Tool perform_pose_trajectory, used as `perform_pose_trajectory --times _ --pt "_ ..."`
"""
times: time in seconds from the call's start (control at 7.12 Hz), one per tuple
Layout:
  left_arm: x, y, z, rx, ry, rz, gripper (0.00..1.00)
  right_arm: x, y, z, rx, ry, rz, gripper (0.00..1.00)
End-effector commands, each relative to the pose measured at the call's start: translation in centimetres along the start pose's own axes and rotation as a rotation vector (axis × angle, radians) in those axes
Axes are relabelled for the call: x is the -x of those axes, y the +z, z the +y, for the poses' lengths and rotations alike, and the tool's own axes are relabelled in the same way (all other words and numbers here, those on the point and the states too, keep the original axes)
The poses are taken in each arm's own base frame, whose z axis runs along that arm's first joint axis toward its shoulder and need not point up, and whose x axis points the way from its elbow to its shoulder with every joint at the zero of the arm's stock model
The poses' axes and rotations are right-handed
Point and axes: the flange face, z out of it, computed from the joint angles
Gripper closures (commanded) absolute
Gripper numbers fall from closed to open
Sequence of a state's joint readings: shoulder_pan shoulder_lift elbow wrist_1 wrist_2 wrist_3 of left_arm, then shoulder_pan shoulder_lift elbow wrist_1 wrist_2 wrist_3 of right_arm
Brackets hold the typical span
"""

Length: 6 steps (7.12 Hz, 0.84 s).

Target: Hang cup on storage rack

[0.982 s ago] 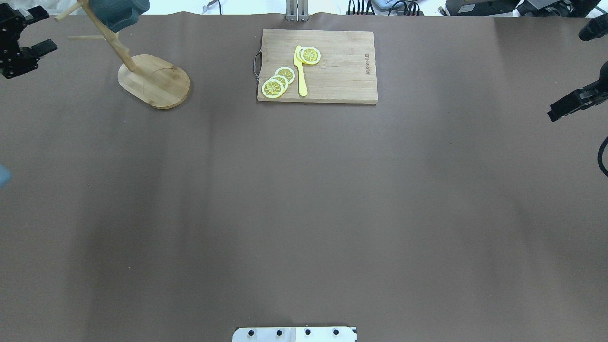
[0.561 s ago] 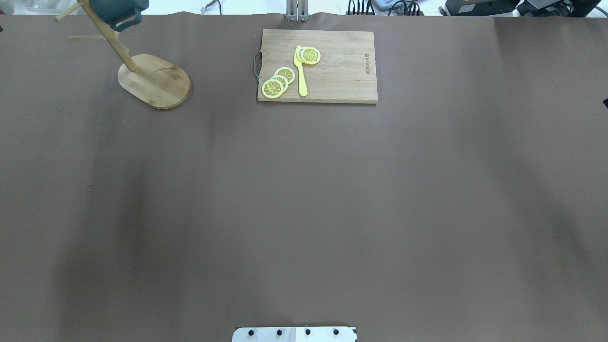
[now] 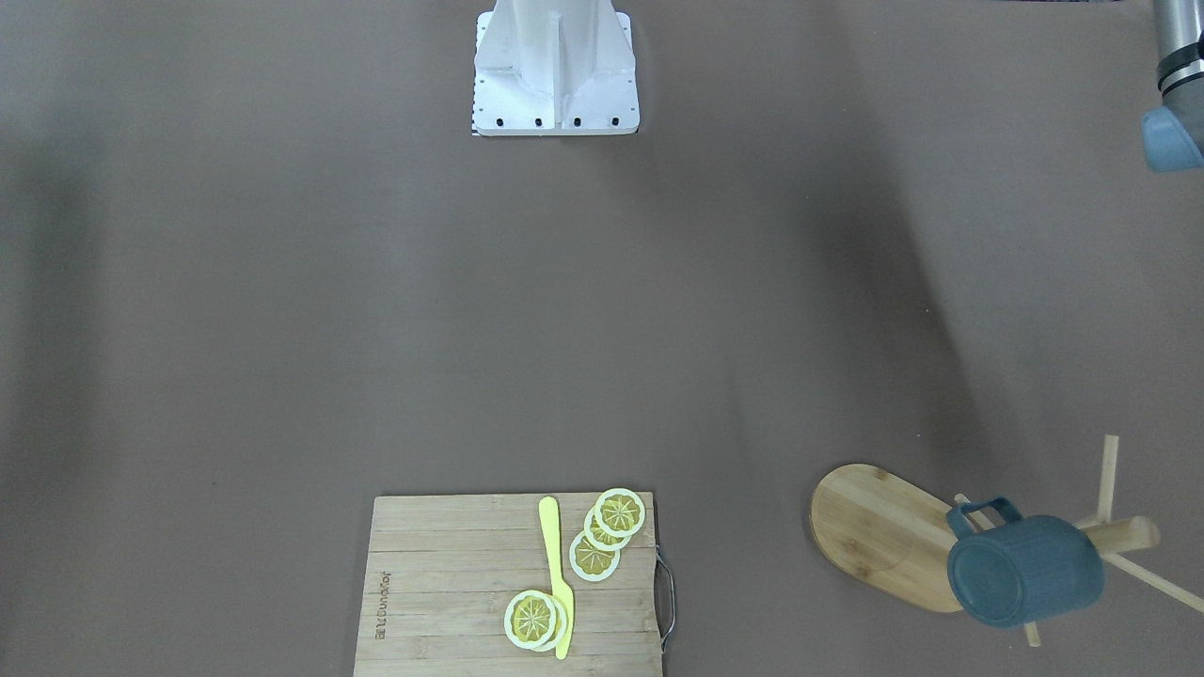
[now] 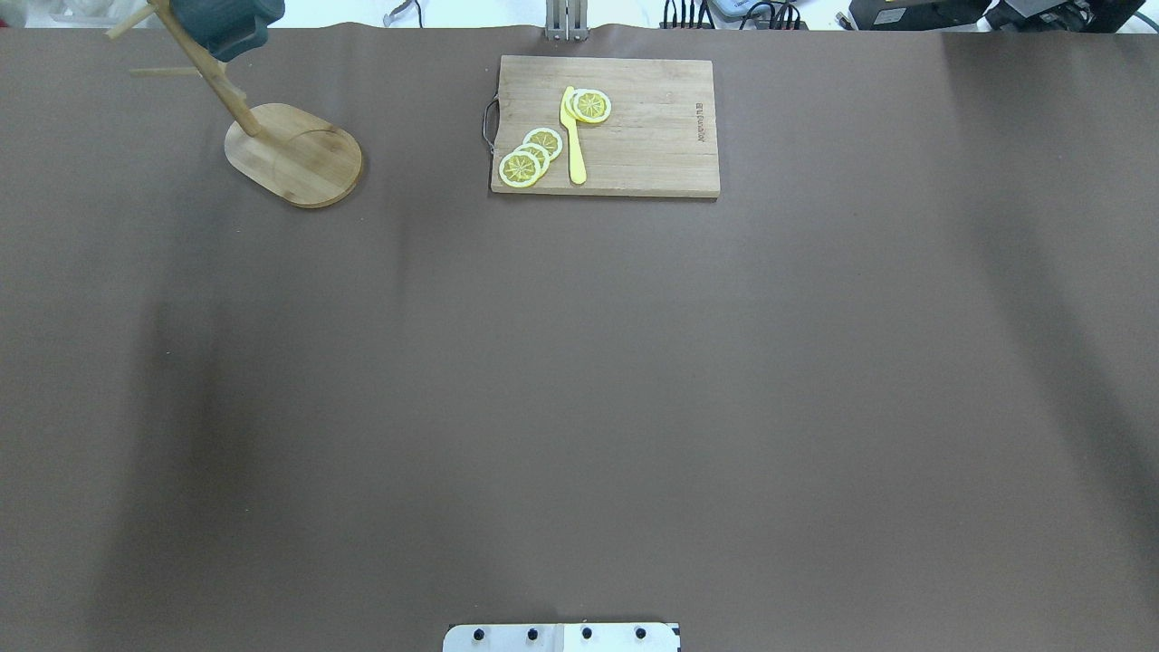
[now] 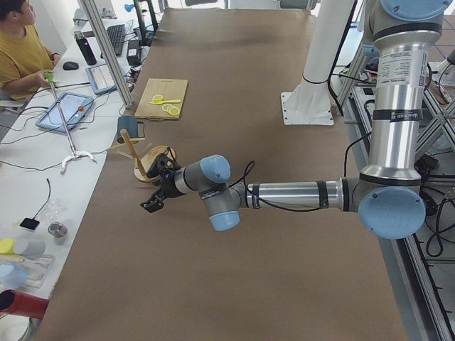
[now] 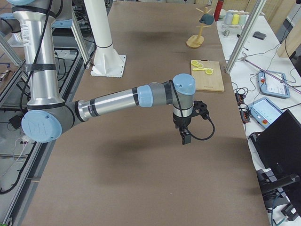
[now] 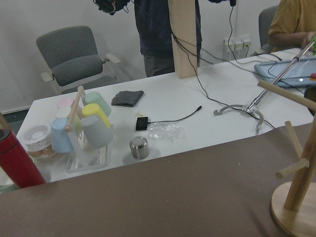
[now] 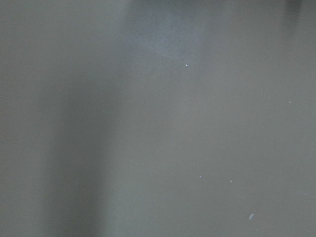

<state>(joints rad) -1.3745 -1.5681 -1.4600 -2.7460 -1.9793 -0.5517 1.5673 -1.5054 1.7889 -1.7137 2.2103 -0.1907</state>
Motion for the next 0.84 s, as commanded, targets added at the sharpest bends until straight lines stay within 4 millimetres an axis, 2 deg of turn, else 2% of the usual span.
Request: perform_pose_trajectory --times 0.0,0.14,0.28,0.42,0.56,0.7 --pt "4.6 -2.5 1.0 0.244 -0.081 0.107 0.01 -2.7 0.5 1.4 0.014 0.050 0.006 0.00" --pt "5.5 -3.5 0.5 0.320 -0.091 0.136 0.01 -3.3 1.3 1.9 0.029 0.062 0.002 0.00" --pt "4.9 -4.5 -0.4 0.404 -0.174 0.157 0.01 -3.7 2.0 2.1 0.042 0.072 -0.004 0.00" --pt "4.7 -5.6 1.0 0.448 -0.214 0.153 0.01 -4.0 2.9 3.4 0.058 0.085 -0.010 0.00" --pt "4.8 -5.7 2.7 0.469 -0.157 0.181 0.01 -4.2 3.3 3.9 0.068 0.093 -0.010 0.00" --pt "5.6 -6.4 5.6 0.500 -0.125 0.206 0.01 -4.6 3.7 4.1 0.074 0.097 -0.012 0.00"
